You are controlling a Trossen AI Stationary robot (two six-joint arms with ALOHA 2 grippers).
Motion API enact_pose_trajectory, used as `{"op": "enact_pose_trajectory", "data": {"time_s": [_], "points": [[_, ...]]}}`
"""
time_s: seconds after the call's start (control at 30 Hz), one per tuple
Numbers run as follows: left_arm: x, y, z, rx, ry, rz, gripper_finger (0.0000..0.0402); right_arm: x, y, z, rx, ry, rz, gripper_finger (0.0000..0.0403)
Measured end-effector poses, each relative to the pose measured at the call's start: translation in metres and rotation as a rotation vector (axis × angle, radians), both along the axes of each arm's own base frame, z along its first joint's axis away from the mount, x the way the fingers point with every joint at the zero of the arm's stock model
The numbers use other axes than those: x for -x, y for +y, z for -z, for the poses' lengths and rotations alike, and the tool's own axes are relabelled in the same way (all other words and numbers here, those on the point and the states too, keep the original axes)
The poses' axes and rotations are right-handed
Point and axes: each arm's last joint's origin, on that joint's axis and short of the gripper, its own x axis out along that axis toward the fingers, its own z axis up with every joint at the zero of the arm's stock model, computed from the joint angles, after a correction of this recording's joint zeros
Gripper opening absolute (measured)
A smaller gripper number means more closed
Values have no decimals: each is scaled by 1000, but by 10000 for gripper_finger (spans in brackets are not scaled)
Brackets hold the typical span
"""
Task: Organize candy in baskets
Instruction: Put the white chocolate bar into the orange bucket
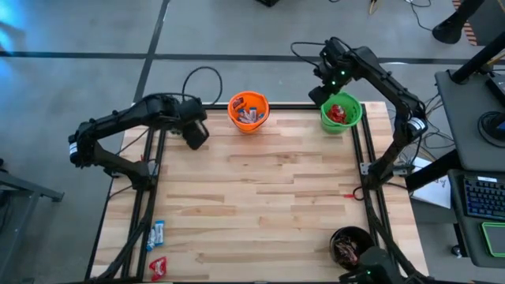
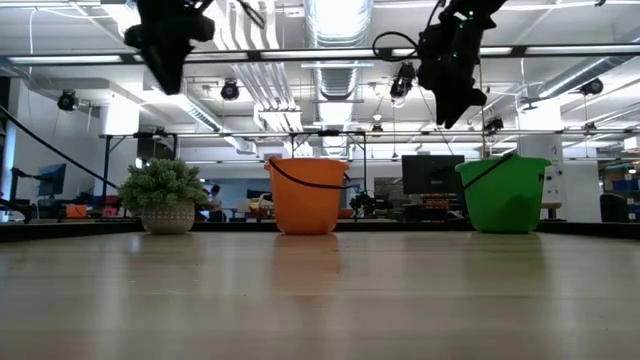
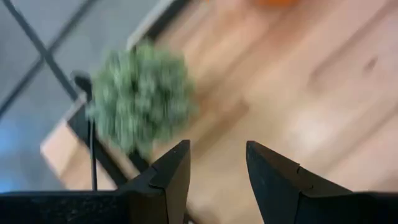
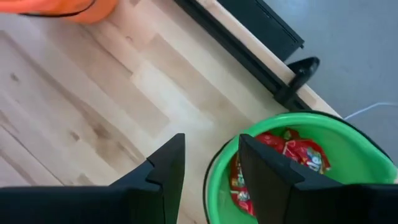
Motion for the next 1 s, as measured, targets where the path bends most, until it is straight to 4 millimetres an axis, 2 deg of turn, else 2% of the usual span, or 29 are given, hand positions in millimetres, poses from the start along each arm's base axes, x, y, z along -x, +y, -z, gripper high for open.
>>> {"op": "enact_pose_trajectory", "data": {"time_s": [0.13, 0.27, 0.63, 1.0], "points": [[10, -8, 4, 143, 78, -49, 139, -6, 4, 0, 8, 3, -46, 136], [6, -18, 4, 290, -20, -73, 139, -11, 7, 0, 19, -1, -73, 131], [1, -55, 13, 339, -12, -141, 139, -16, 9, -1, 45, -7, -118, 133], [9, -106, 51, 447, 128, -184, 139, -16, 9, -1, 47, -8, -119, 132]]}}
